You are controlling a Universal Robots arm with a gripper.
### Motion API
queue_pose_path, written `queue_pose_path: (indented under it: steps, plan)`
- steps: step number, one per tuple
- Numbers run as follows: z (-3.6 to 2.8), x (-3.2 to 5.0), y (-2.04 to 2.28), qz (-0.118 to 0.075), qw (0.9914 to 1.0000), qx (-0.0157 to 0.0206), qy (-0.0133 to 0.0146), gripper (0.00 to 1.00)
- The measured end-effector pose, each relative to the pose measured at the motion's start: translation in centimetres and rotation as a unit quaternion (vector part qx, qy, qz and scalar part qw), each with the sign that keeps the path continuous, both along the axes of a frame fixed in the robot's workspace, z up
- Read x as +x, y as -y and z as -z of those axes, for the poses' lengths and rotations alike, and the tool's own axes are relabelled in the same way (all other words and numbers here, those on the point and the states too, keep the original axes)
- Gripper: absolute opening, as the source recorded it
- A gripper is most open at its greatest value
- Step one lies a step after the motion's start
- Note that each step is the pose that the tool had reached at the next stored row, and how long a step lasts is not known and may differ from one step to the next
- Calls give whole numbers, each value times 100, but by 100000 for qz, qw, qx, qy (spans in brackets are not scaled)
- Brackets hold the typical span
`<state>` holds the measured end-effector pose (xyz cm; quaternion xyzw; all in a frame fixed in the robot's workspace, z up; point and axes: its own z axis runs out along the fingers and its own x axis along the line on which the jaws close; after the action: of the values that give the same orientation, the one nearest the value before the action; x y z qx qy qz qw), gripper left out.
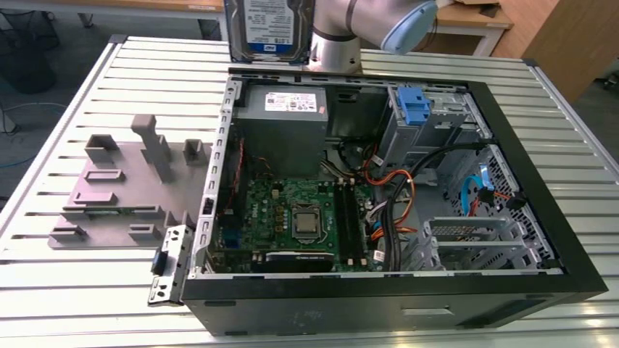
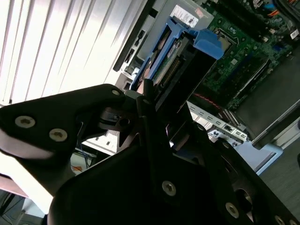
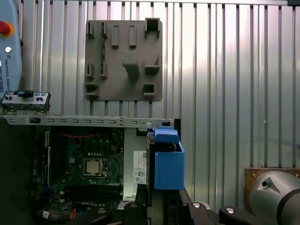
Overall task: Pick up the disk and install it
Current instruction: 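Pick up the disk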
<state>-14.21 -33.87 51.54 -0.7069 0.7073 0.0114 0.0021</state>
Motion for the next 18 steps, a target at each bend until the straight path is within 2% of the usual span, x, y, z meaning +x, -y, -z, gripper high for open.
queue_pose_path:
  steps: [10, 11, 18]
  plan:
    - [4, 395, 0, -1, 100000, -3, -1, 35]
    - [5, 519, 0, -2, 100000, -2, 1, 35]
    - [8, 827, 0, 1, 100000, 0, -2, 35]
